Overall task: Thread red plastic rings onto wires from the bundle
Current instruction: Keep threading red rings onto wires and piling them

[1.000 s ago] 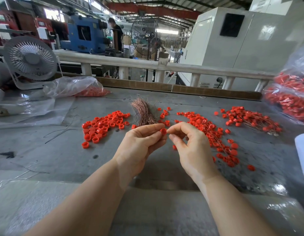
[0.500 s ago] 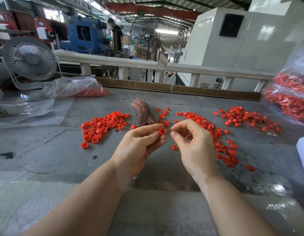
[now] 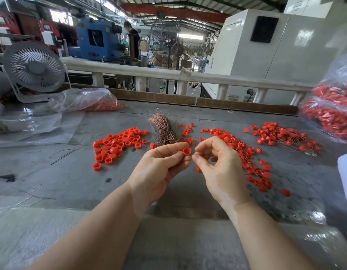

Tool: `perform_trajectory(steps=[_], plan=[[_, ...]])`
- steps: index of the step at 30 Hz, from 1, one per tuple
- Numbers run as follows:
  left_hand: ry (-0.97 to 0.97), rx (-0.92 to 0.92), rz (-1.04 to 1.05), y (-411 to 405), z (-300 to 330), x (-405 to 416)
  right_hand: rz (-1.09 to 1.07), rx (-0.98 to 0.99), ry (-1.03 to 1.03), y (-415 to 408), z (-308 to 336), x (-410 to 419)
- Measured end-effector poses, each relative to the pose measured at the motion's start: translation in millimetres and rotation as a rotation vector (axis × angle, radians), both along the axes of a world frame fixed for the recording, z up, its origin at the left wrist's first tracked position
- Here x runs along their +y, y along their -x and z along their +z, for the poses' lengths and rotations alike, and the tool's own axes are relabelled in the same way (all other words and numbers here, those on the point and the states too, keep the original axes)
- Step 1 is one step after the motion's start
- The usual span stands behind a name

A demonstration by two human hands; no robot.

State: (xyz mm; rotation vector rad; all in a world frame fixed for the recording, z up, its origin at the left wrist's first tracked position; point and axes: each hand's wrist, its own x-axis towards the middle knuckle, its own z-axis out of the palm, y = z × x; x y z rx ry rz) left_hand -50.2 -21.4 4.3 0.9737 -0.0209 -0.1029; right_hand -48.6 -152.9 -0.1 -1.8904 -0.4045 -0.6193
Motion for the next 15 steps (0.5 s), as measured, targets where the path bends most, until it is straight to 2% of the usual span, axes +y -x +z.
perform_trajectory(steps=[15], plan=[[0.004,0.049,-0.007,0.8,3.5,2.2,-0.036,-0.028,0.050,0.9,-0.1,0.5]])
